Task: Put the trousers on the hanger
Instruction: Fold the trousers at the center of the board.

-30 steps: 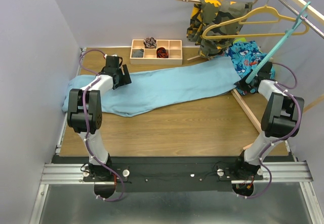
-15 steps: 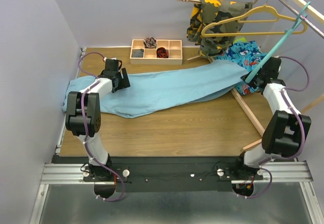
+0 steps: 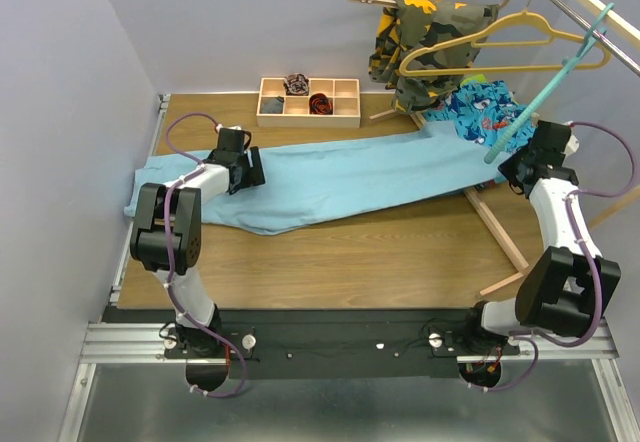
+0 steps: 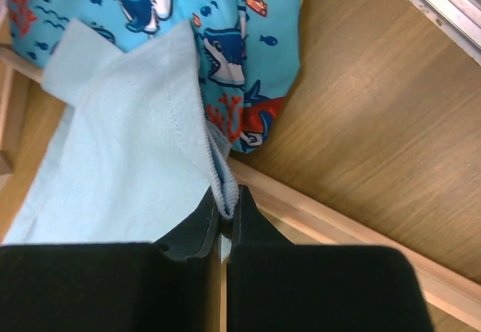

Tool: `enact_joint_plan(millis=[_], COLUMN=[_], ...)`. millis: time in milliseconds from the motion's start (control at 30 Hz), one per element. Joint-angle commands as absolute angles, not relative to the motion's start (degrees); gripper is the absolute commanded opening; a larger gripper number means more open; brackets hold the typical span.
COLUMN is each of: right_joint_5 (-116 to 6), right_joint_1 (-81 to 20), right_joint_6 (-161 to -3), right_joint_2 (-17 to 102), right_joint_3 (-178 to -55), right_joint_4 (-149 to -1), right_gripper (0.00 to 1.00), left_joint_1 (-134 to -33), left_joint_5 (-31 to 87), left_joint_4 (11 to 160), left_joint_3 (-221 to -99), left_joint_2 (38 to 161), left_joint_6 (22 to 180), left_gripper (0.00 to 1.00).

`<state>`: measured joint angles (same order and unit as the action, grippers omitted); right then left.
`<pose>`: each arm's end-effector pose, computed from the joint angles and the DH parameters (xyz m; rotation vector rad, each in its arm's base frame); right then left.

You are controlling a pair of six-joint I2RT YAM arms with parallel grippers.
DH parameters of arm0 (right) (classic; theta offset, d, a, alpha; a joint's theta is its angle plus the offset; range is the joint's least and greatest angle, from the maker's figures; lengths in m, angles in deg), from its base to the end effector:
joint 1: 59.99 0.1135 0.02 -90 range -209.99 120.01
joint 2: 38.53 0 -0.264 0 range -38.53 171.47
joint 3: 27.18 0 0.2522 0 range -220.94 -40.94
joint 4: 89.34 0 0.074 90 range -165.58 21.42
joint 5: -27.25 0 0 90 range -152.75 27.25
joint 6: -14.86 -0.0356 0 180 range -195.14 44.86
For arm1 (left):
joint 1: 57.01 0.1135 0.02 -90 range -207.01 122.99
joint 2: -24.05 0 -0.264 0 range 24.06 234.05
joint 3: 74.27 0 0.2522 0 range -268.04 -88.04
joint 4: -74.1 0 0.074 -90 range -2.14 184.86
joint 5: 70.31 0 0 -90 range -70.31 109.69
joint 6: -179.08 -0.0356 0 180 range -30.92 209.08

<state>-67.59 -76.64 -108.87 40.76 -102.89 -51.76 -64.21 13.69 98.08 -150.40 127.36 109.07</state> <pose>0.2914 -0.0903 0.2851 1.0128 2.0502 0.0586 0.3713 -0.0432 0.1700 -0.3189 2.4378 -0.0785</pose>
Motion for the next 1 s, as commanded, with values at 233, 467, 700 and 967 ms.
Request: enact_joint_plan(millis=[233,467,700,967], right_joint_5=[-67.76,-66.09,-64.34,-63.19], right_joint_1=[-77.92,-77.92,-77.92,-77.92], right_joint_6=[-103.26,-103.09,-103.44,-103.61], right_joint_2=[44.35,45.05,45.41,45.58], right_joint_3=[-102.38,-100.97,-100.62,-100.44], right_joint_4=[-52.81,-52.81,-53.16,-53.6], right_gripper=[0.01,0.03,0.03,0.03], left_joint_1=[-64.65,-61.84,-59.82,-59.47], left_joint_5=[8.96,8.53,5.27,6.77], left_joint_4=[94.72,94.18,94.8,92.78], left_joint_3=[-150.88,-150.96,-157.37,-163.0], left_joint_2=[124.88,119.59,126.25,132.24], left_joint_6=[108.5,108.24,105.95,107.27], left_gripper=[0.89,0.91,0.92,0.89])
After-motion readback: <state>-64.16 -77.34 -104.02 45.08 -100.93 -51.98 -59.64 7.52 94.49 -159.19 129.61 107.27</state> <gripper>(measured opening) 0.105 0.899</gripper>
